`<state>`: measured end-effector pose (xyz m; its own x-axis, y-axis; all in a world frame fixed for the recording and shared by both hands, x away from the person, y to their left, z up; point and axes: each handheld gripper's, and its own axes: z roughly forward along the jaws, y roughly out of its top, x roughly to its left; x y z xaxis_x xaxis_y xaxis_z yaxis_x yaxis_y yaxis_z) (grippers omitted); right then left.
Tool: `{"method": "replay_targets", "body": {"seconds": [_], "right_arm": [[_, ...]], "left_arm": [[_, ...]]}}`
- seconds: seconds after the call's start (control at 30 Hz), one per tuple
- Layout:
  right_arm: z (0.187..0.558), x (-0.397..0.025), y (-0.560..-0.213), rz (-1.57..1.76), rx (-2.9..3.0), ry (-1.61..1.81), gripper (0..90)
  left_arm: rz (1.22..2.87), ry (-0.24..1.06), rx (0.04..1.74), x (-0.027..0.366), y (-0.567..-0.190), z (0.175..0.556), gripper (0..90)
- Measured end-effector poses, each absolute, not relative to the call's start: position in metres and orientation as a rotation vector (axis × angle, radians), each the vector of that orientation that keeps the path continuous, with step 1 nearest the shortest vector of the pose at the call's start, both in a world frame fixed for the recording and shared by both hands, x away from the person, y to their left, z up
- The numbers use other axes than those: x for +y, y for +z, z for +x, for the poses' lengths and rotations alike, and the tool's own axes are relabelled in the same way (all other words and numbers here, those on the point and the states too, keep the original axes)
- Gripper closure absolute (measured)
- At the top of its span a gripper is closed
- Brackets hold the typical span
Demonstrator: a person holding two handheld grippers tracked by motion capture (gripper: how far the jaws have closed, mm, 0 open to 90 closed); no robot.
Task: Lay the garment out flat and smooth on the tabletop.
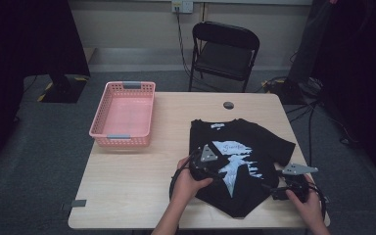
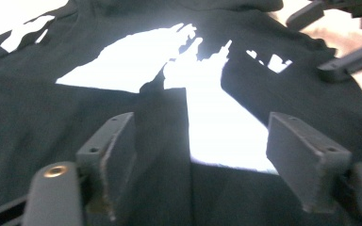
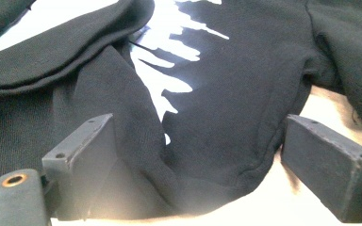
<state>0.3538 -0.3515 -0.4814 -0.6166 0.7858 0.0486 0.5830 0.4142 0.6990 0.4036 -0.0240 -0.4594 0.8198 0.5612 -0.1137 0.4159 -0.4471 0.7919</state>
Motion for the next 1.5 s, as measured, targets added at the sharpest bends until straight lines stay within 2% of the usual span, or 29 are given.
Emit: {"method": "replay_targets", "body": {"seconds": [0.13,0.2,0.27,0.4,0.63,0.77,0.97,1.23,1.5], "right_arm": [[0.354,-0.352,-0.481,1.190,2.386,1.007,10.5],[0.354,-0.352,-0.481,1.190,2.386,1.007,10.5],[0.354,-0.352,-0.481,1.190,2.387,1.007,10.4],[0.354,-0.351,-0.481,1.191,2.387,1.003,9.9],[0.354,-0.351,-0.481,1.191,2.387,1.003,9.9],[0.354,-0.351,-0.481,1.191,2.388,1.004,9.8],[0.354,-0.351,-0.481,1.191,2.388,1.004,9.8],[0.354,-0.351,-0.481,1.191,2.388,1.003,9.6],[0.354,-0.351,-0.482,1.191,2.388,1.003,9.5]], "left_arm": [[2.103,0.207,0.756,-0.035,-0.467,0.415,35.1],[2.110,0.180,0.774,-0.041,-0.469,0.419,46.0],[2.127,0.203,0.772,-0.047,-0.471,0.423,43.8],[2.159,0.217,0.765,-0.054,-0.472,0.428,57.4],[2.210,0.235,0.778,-0.064,-0.478,0.430,67.5],[2.246,0.278,0.791,-0.066,-0.474,0.429,83.6],[2.166,0.259,0.831,-0.061,-0.460,0.431,85.8],[2.046,0.217,0.880,-0.034,-0.437,0.434,85.8],[2.018,0.260,0.915,-0.007,-0.423,0.436,85.9]]}}
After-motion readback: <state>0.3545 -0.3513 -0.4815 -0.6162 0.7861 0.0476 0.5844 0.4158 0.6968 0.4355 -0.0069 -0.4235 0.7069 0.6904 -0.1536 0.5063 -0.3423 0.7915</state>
